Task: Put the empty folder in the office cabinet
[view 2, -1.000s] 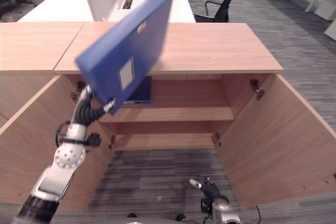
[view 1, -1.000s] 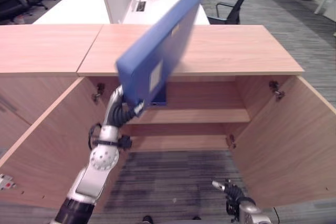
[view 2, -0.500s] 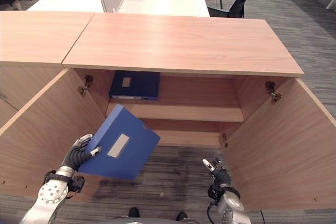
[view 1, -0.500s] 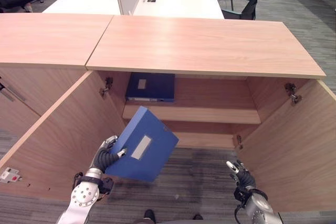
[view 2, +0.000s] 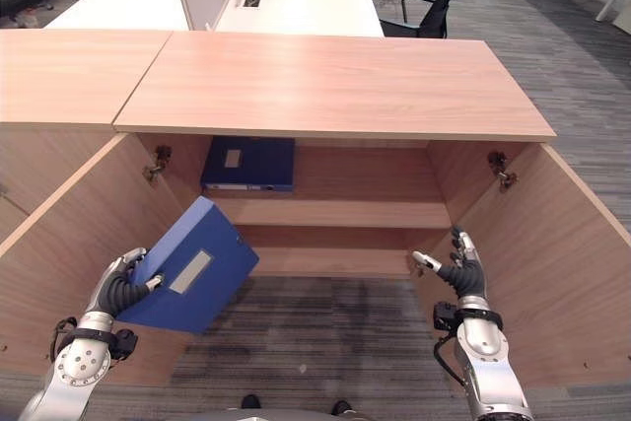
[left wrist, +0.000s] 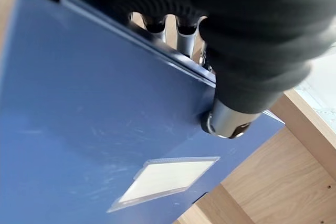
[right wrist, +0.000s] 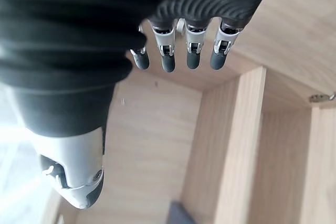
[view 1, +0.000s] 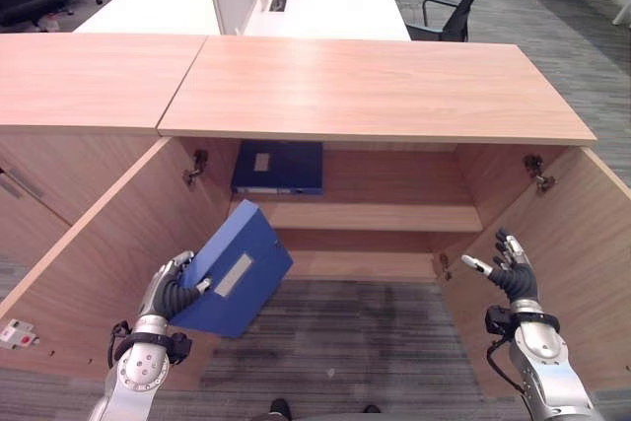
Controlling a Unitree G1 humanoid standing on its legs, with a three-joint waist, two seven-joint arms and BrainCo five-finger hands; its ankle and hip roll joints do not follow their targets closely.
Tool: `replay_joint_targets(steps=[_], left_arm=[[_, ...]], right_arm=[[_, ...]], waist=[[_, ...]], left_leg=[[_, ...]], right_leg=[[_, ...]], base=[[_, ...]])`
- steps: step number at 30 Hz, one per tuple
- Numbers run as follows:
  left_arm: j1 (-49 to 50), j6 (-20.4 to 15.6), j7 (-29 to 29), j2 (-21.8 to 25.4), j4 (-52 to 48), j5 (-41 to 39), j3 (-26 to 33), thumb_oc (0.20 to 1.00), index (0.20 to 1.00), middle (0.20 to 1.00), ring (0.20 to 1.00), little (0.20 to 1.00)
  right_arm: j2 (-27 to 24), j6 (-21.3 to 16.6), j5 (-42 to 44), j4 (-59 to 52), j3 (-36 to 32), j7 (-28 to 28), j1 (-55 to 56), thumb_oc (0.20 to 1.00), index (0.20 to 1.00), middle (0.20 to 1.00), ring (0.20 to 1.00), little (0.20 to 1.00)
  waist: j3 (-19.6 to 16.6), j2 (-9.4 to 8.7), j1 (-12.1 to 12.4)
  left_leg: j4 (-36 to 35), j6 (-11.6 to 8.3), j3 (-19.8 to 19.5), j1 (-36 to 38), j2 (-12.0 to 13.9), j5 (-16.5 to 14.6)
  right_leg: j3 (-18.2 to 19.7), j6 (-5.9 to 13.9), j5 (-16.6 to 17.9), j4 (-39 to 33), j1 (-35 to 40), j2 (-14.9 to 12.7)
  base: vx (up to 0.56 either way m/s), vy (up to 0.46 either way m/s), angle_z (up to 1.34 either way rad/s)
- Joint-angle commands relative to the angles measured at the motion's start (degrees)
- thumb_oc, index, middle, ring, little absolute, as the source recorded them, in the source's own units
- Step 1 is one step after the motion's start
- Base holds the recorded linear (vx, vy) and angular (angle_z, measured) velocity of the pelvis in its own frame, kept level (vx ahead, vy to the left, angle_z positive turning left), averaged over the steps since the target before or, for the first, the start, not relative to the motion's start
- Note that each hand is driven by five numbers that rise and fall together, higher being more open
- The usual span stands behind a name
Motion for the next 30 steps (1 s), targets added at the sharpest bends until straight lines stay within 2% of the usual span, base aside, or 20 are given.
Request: replay_joint_targets(steps=[1, 6, 16, 23, 30], left_arm=[[-6.0, -6.1, 0.2, 4.6, -6.4, 1.0, -0.1, 0.2, 0.2, 0.2, 0.2, 0.2], [-10.7, -8.4, -2.3, 7.8, -11.0, -1.9, -3.5, 0.2, 0.2, 0.2, 0.2, 0.2], [-16.6, -11.2, -5.7, 13.2, -18.9, -8.6, -9.9, 0.2, 0.2, 0.2, 0.2, 0.2], [-21.4, -12.2, -8.0, 15.7, -19.7, -12.2, -14.9, 0.2, 0.2, 0.2, 0.2, 0.2], [-21.9, -12.4, -8.5, 15.8, -20.0, -13.0, -15.4, 0.2, 0.2, 0.2, 0.2, 0.2]], right_arm=[[-4.2, -1.9, -6.9, 0.2, 3.8, 4.0, -7.2, 1.0, 1.0, 1.0, 1.0, 1.0], [-9.6, -1.3, -12.8, 4.7, 11.9, 6.4, -17.2, 1.0, 1.0, 1.0, 1.0, 1.0], [-10.4, -1.3, -13.9, 10.0, 24.4, 9.2, -31.6, 1.0, 1.0, 1.0, 1.0, 1.0], [-10.5, -2.8, -11.5, 5.3, 28.1, 10.3, -37.3, 1.0, 1.0, 1.0, 1.0, 1.0], [-10.7, -3.1, -11.0, 3.8, 28.7, 10.5, -38.5, 1.0, 1.0, 1.0, 1.0, 1.0]], waist=[[-1.0, -1.75, 0.7], [-0.9, -2.28, 1.5], [-1.2, -2.2, 2.4], [-1.4, -2.03, 2.2], [-1.5, -2.17, 2.2]], left_leg=[[0.1, 0.62, -1.6, 0.3, -0.1, -6.1], [0.1, 0.56, -0.8, 0.1, -0.3, -4.9], [0.1, 0.21, -0.8, 0.7, -0.1, -4.8], [0.1, 0.09, -0.6, 1.3, 0.0, -4.9], [0.1, 0.07, -0.6, 1.6, 0.0, -4.9]], right_leg=[[-0.5, 5.82, -0.4, 0.1, 1.0, -3.1], [-1.6, 5.47, 0.4, 0.2, 0.8, -3.4], [-1.7, 5.33, 0.4, 0.2, 1.4, -3.4], [-1.6, 5.24, 0.5, 0.2, 1.8, -3.4], [-1.5, 5.19, 0.4, 0.1, 1.9, -3.3]], base=[[0.06, -0.004, -0.05], [-0.03, 0.0, 0.01], [0.0, 0.0, 0.0], [0.0, 0.0, 0.0], [0.0, 0.0, 0.0]])
